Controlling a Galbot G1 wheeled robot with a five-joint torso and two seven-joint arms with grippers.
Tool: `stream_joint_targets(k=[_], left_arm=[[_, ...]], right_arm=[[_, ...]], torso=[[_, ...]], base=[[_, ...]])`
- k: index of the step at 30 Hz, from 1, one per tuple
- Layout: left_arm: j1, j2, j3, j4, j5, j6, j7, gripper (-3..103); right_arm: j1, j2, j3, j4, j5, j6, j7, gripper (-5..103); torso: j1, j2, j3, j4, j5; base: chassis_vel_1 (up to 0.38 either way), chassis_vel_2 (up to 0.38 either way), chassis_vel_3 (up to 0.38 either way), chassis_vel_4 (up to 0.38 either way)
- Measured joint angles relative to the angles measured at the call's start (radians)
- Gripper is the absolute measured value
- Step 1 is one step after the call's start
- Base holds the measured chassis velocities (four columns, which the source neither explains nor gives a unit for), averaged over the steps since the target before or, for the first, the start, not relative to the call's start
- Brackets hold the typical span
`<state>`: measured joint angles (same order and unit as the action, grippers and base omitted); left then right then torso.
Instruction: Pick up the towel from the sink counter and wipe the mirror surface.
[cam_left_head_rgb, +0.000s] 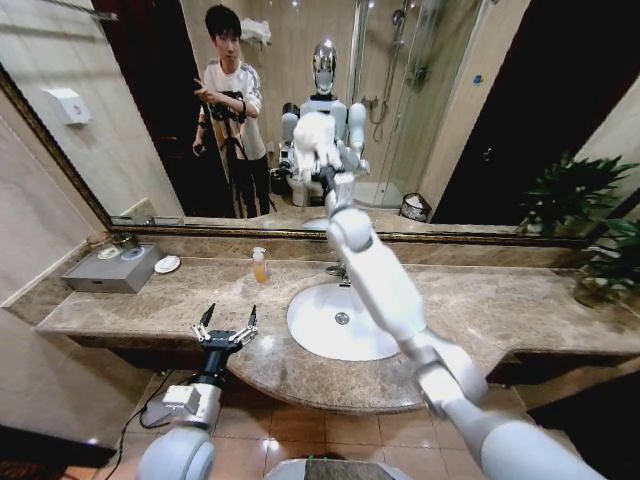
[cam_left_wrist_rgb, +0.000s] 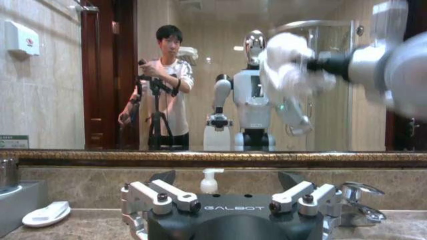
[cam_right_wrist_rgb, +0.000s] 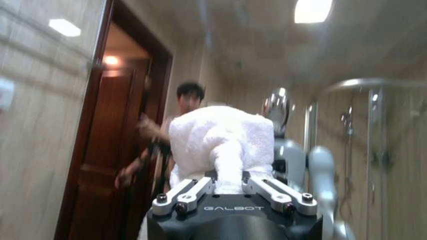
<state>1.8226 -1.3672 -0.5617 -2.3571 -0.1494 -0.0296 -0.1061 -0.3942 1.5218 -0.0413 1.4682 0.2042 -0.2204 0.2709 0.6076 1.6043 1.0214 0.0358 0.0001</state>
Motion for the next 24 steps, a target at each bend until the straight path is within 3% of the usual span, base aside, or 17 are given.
stream_joint_targets(k=[7,9,11,15,24], left_arm=[[0.0,0.0,0.0,0.0,0.0,0.0,0.0,100],[0.0,0.0,0.0,0.0,0.0,0.0,0.0,100],[0.0,0.0,0.0,0.0,0.0,0.0,0.0,100],[0.0,0.0,0.0,0.0,0.0,0.0,0.0,100],[0.0,0.0,0.0,0.0,0.0,0.0,0.0,100]], right_arm=[[-0.026,-0.007,-0.007,0.005,-0.004,0.004,0.0,13],[0.009,-0.01,-0.008,0.009,0.011,-0.003,0.008,13],[0.137,-0.023,-0.012,0.034,0.076,-0.036,0.04,13],[0.204,-0.028,-0.009,0.038,0.102,-0.053,0.051,13],[0.105,-0.011,-0.008,0.0,0.047,-0.029,0.033,13]], torso=[[0.0,0.0,0.0,0.0001,-0.0001],[0.0,0.0,0.0,0.0002,-0.0001],[0.0,0.0,0.0,0.0004,-0.0003],[0.0,0.0,0.0,0.0001,-0.0002],[0.0,0.0,0.0,0.0005,-0.0003]], base=[[0.0,0.0,0.0,0.0],[0.0,0.0,0.0,0.0],[0.0,0.0,0.0,0.0],[0.0,0.0,0.0,0.0],[0.0,0.0,0.0,0.0]])
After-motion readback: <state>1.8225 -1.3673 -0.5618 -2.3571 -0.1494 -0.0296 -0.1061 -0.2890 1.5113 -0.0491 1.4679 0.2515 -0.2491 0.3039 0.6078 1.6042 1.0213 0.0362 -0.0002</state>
